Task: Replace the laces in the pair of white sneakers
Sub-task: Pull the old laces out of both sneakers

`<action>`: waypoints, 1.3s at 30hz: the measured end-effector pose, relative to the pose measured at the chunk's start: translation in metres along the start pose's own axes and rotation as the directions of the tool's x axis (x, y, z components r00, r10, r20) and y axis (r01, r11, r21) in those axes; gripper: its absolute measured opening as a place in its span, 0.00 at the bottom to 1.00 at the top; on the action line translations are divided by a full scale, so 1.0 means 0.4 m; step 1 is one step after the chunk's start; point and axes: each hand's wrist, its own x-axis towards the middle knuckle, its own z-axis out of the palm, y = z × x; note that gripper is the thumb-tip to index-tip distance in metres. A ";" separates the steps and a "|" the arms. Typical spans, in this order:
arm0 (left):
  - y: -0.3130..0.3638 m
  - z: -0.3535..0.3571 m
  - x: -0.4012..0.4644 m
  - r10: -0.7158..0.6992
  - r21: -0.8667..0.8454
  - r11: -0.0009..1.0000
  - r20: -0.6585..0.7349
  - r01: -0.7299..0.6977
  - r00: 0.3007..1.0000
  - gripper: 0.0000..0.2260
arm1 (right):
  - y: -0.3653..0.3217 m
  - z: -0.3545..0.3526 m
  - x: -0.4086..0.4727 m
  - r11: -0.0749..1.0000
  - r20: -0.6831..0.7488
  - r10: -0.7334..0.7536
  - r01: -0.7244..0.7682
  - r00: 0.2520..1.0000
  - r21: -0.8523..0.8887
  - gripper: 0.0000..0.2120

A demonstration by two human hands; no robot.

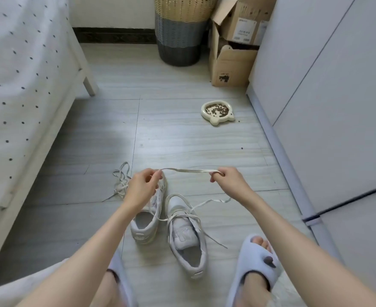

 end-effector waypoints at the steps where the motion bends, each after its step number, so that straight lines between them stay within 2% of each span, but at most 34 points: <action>1: -0.012 0.007 0.014 -0.028 -0.012 1.000 -0.011 0.028 1.000 0.10 | 0.020 0.018 0.013 1.000 0.029 0.015 -0.015 0.999 0.024 0.12; 3: -0.036 0.028 0.041 -0.080 -0.036 0.996 -0.031 0.079 0.996 0.10 | 0.055 0.049 0.035 0.994 0.041 0.044 -0.047 0.998 0.096 0.09; 5: -0.064 0.055 0.062 -0.116 0.070 0.991 0.010 0.115 0.993 0.18 | 0.093 0.077 0.057 0.972 -0.008 0.094 -0.090 0.996 0.218 0.05; 7: -0.097 0.089 0.057 -0.116 0.222 0.970 0.059 0.101 0.991 0.24 | 0.138 0.111 0.071 0.959 -0.033 0.149 -0.137 0.988 0.247 0.17; 9: -0.127 0.126 0.015 -0.048 0.275 0.961 0.038 0.035 0.998 0.18 | 0.189 0.164 0.066 0.981 -0.035 0.176 -0.173 0.984 0.092 0.22; 11: -0.170 0.161 -0.034 0.030 0.303 0.953 0.017 -0.033 0.999 0.12 | 0.234 0.234 0.034 0.988 -0.009 0.144 -0.144 0.990 -0.057 0.19; 14: -0.244 0.195 -0.083 -0.053 0.327 0.945 0.208 -0.018 0.977 0.17 | 0.273 0.334 -0.030 0.994 0.109 0.053 -0.041 0.993 -0.105 0.17; 17: -0.289 0.200 -0.094 -0.085 0.410 0.910 0.345 -0.069 0.935 0.22 | 0.292 0.401 -0.077 0.997 0.127 0.003 0.007 0.992 -0.079 0.18; 20: -0.295 0.197 -0.087 -0.118 0.491 0.871 0.285 -0.039 0.951 0.19 | 0.295 0.428 -0.103 0.999 0.084 0.033 -0.032 0.996 -0.015 0.22; 22: -0.285 0.201 -0.085 -0.154 0.609 0.792 0.257 -0.036 0.954 0.13 | 0.298 0.432 -0.110 0.999 0.075 0.032 -0.032 0.997 -0.001 0.23; 25: -0.277 0.205 -0.088 -0.171 0.726 0.680 0.289 -0.099 0.942 0.09 | 0.299 0.424 -0.111 0.998 0.051 0.049 -0.052 0.997 0.047 0.20; 30: -0.274 0.161 -0.076 -0.149 0.775 0.599 0.358 -0.204 0.922 0.08 | 0.301 0.417 -0.120 0.981 0.020 0.150 -0.151 0.989 0.118 0.14; 32: -0.274 0.133 -0.063 -0.085 0.748 0.639 0.302 -0.181 0.949 0.06 | 0.300 0.411 -0.119 0.970 0.012 0.209 -0.209 0.978 0.128 0.14; 34: -0.267 0.095 -0.043 -0.005 0.619 0.783 0.116 -0.068 0.993 0.03 | 0.304 0.399 -0.117 0.954 -0.013 0.267 -0.263 0.964 0.142 0.14; 35: -0.258 0.073 -0.032 -0.016 0.516 0.857 0.005 0.011 1.000 0.03 | 0.308 0.392 -0.115 0.948 -0.023 0.286 -0.279 0.958 0.156 0.15; 37: -0.236 0.035 -0.017 -0.129 0.239 0.958 -0.138 0.159 0.982 0.05 | 0.317 0.378 -0.117 0.935 -0.023 0.320 -0.312 0.947 0.167 0.15; 38: -0.222 0.026 -0.016 -0.218 0.023 0.974 -0.151 0.223 0.964 0.06 | 0.322 0.372 -0.119 0.931 -0.022 0.333 -0.324 0.943 0.167 0.15; 39: -0.204 0.025 -0.019 -0.292 -0.229 0.938 -0.126 0.259 0.948 0.09 | 0.325 0.366 -0.120 0.929 -0.025 0.340 -0.332 0.940 0.166 0.15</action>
